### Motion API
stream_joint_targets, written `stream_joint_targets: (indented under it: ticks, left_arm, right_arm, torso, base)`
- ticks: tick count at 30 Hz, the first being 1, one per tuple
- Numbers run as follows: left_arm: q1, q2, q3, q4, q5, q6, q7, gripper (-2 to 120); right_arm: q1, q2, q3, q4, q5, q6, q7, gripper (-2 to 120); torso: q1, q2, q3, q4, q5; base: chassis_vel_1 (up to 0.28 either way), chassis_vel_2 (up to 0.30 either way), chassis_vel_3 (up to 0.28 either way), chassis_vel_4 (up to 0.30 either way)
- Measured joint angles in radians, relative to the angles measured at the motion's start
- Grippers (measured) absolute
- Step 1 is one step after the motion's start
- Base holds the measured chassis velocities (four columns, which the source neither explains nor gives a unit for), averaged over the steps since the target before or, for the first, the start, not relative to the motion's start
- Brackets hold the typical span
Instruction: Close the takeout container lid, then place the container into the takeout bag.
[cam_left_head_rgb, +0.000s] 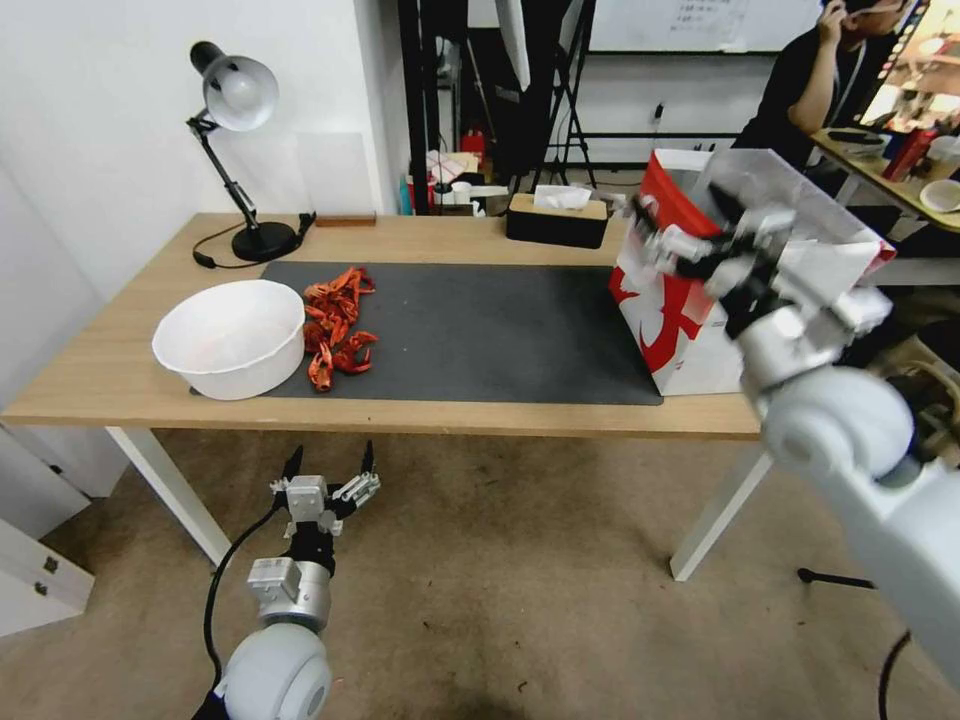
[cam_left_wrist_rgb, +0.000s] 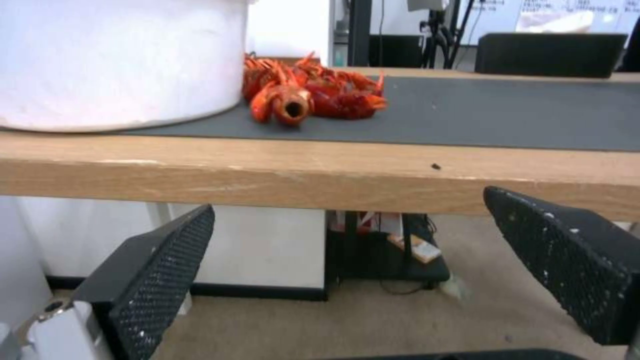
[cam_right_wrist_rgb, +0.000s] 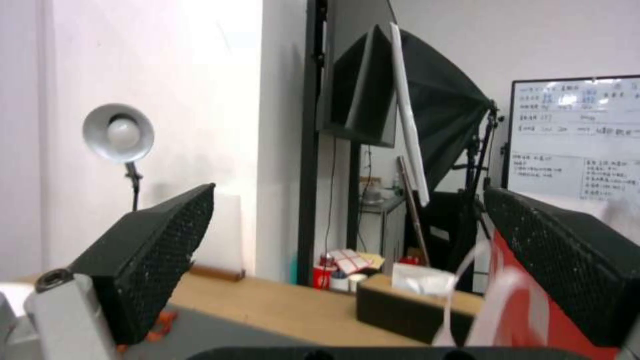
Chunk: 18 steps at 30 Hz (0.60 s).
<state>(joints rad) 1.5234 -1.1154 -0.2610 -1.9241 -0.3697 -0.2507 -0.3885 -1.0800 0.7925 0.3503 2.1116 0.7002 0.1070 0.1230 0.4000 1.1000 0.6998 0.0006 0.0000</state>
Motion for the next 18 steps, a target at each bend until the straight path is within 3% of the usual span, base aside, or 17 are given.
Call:
stream_joint_targets:
  ticks: [2,4,6,9,18]
  left_arm:
    - [0.002,-0.002,-0.002,0.000,0.000,-0.005,0.004,100]
    - [0.012,-0.007,-0.005,0.003,-0.001,-0.032,0.028,100]
    - [0.014,-0.007,-0.006,0.005,-0.001,-0.039,0.036,100]
    - [0.018,-0.006,-0.010,0.014,-0.005,-0.076,0.074,100]
    - [0.024,-0.007,-0.017,0.028,-0.013,-0.114,0.149,100]
  right_arm:
    - [-0.029,0.006,0.014,0.004,-0.012,0.013,-0.007,100]
    - [-0.193,0.051,0.081,0.013,-0.070,0.084,-0.030,100]
    - [-0.227,0.064,0.095,0.013,-0.082,0.099,-0.034,100]
    - [-0.388,0.145,0.162,-0.001,-0.152,0.177,-0.052,100]
    - [-0.570,0.324,0.167,-0.080,-0.260,0.301,-0.057,100]
  torso:
    - [0.000,0.000,0.000,-0.0002,0.0000]
    - [0.000,0.000,0.000,-0.0012,0.0002]
    - [0.000,0.000,0.000,-0.0011,0.0006]
    - [0.000,0.000,0.000,-0.0007,-0.0003]
    - [0.000,0.000,0.000,-0.0006,0.0003]
  base:
    - [0.000,0.000,0.000,0.000]
    - [0.000,0.000,0.000,0.000]
    - [0.000,0.000,0.000,0.000]
    - [0.000,0.000,0.000,0.000]
    - [0.000,0.000,0.000,0.000]
